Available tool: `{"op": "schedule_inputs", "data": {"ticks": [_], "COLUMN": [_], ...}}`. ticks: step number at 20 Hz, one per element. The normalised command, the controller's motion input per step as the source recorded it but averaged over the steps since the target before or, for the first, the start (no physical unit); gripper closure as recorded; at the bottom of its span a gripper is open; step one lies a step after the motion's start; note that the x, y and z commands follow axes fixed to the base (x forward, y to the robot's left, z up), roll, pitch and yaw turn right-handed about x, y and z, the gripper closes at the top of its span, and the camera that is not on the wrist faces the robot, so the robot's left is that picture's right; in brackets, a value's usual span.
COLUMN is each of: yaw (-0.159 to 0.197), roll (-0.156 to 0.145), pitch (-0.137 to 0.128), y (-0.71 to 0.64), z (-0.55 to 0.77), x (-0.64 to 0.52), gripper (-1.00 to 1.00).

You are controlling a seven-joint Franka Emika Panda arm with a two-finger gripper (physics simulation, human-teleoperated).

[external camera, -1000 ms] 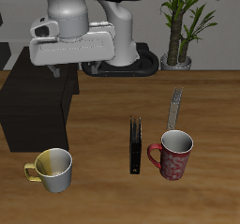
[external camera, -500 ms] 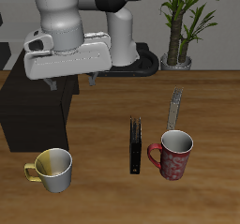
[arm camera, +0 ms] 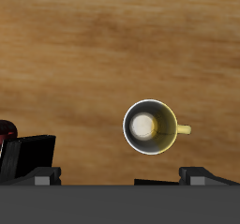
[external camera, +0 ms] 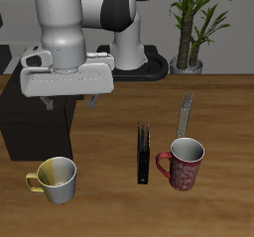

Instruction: Place the white-yellow mug on top of the shelf

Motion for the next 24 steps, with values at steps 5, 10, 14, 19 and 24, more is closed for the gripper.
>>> {"op": "schedule_inputs", "data": {"ticks": [5,10,14,19,24], "yaw": [-0.037,-0.007,0.004,-0.014,-0.029], "roll": [-0.049,-0.023,-0.003,-0.033,-0.001], "pitch": [0.004,0.008,0.013,-0.002,0.049], "y": [0.00,0.07,0.04,-0.11,-0.06], "z": [-0.25,-0.29,-0.24,-0.12,-0.35], "x": [0.10,0.10,0.09,0.09,0.15], "gripper": [-1.00,-1.00,-1.00,-1.00,-1.00]}}
